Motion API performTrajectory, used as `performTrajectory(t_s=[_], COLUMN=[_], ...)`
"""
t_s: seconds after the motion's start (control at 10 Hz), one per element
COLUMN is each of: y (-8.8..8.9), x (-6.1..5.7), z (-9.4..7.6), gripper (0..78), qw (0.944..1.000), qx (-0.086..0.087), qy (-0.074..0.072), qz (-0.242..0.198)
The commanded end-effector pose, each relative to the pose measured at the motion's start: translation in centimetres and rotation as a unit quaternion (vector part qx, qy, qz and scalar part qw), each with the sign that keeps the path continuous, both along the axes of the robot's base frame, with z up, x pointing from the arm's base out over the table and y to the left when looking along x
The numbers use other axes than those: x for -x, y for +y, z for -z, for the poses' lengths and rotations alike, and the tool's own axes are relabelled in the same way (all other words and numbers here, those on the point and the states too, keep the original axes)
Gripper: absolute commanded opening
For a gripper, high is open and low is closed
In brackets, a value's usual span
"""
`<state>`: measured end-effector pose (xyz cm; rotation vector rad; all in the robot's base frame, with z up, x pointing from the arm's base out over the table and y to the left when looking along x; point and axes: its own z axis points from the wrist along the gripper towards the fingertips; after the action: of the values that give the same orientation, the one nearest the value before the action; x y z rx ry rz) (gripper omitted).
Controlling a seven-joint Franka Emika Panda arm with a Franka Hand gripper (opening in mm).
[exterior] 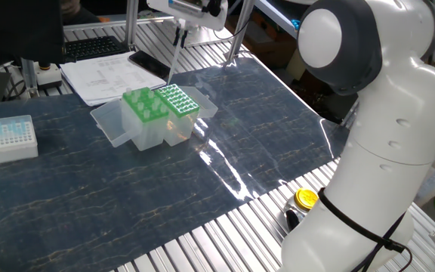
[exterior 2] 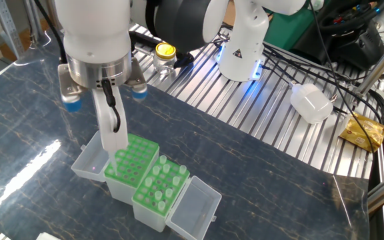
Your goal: Transfer all large pipette tips from one holder to another
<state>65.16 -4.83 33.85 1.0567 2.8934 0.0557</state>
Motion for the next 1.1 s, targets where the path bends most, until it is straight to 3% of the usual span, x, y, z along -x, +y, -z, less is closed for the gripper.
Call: performTrajectory(t_s=[0.1,0.7,1.1], y=[0.5,2.8,4.3], x=[0.0,0.0,-0.5], z=[-0.7,-0.9,-0.8], gripper=[1.1,1.1,1.1], qw=[0.9994,0.9951,0.9919], qx=[-0.014,-0.033,-0.034], qy=[0.001,0.000,0.000], qz=[0.032,0.093,0.122])
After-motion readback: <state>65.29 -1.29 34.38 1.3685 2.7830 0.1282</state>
